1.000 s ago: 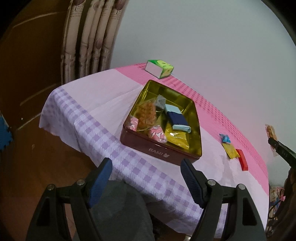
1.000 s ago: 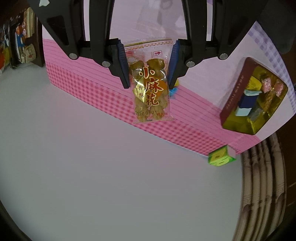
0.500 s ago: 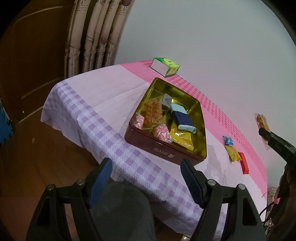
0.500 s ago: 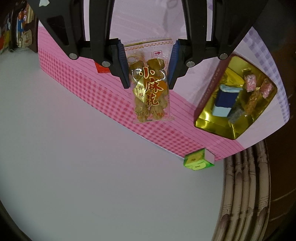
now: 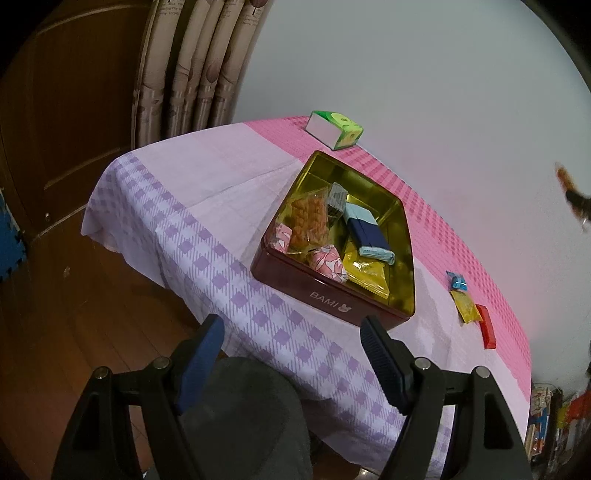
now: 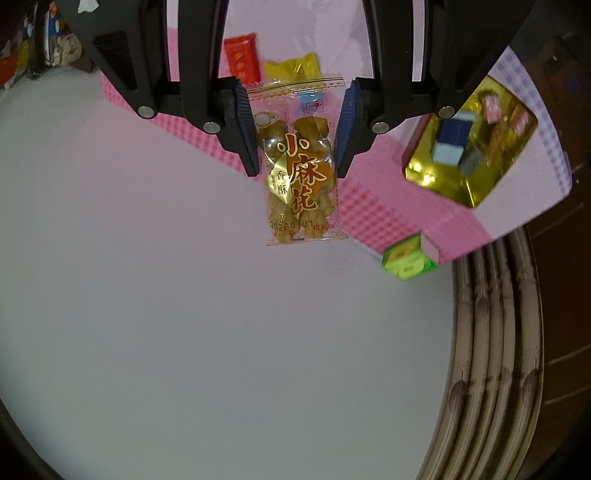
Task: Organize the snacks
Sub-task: 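Lift the gold-printed packet with the right gripper and carry it toward the tin tray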
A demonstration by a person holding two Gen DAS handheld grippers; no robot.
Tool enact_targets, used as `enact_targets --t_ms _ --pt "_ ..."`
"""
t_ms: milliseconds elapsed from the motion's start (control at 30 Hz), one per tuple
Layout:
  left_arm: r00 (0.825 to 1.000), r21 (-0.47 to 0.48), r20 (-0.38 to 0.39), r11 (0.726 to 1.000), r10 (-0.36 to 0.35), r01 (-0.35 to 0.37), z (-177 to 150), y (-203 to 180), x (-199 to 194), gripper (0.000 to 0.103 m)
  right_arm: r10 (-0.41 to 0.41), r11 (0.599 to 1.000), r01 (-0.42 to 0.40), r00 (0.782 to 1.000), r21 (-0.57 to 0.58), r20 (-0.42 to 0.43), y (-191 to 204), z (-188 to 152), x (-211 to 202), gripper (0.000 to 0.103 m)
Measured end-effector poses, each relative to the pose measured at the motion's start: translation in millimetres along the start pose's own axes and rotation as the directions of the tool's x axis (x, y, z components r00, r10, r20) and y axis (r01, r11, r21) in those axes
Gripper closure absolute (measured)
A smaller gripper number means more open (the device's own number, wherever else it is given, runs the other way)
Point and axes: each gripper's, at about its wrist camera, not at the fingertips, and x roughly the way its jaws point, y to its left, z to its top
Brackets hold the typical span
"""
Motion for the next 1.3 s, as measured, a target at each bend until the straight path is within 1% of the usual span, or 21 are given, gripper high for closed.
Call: enact_targets --t_ms 67,167,333,433,600,800,933,1067,1300 --pt "1.0 0.001 0.003 1.0 -0.001 0.001 0.5 0.0 -1.1 0.025 -0.008 1.0 0.008 1.0 -0.013 0.018 -0.1 14.0 -5.3 0.067" --pt "1.0 -0.006 0.001 1.0 0.001 -0.001 -0.8 1.8 -0.4 0.025 0.005 1.0 -0.005 0.999 -0.008 0.04 5.1 29.1 -10.8 0.067" --pt "1.0 -0.005 0.003 1.0 0.003 -0.002 -0.4 3.0 0.1 0.025 0.057 0.998 -0.055 0.997 -0.027 0.05 38.1 36.9 -4.5 0.067" --pt "1.0 -0.015 -0.002 1.0 0.002 -0.002 0.6 4.4 0.9 0.025 0.096 0.994 -0.094 0.995 -0.05 0.035 65.0 34.4 5.5 0.067" --pt "1.0 -0.019 -0.004 1.0 0.003 -0.003 2.3 4.4 1.8 0.025 0.138 0.985 -0.137 0.99 -0.102 0.005 102.6 27.8 19.5 0.067" --pt "1.0 -0.041 -0.012 0.999 0.003 -0.004 5.8 9.5 5.3 0.025 0.166 0.976 -0.167 0.986 -0.142 -0.015 122.1 27.5 26.2 0.067" --pt "1.0 -0.049 -0.027 0.999 0.001 -0.002 6.1 10.3 9.4 0.025 0.182 0.975 -0.185 0.983 -0.126 -0.035 129.9 26.4 35.3 0.067" --pt "1.0 -0.058 -0.031 0.998 0.001 -0.003 6.8 12.0 10.7 0.025 0.201 0.97 -0.208 0.978 -0.127 -0.063 146.1 17.5 48.0 0.067" --pt "0.999 -0.066 -0.037 0.998 0.002 -0.005 6.9 13.6 12.5 0.025 0.243 0.959 -0.258 0.962 -0.119 -0.128 182.1 -7.3 70.6 0.067"
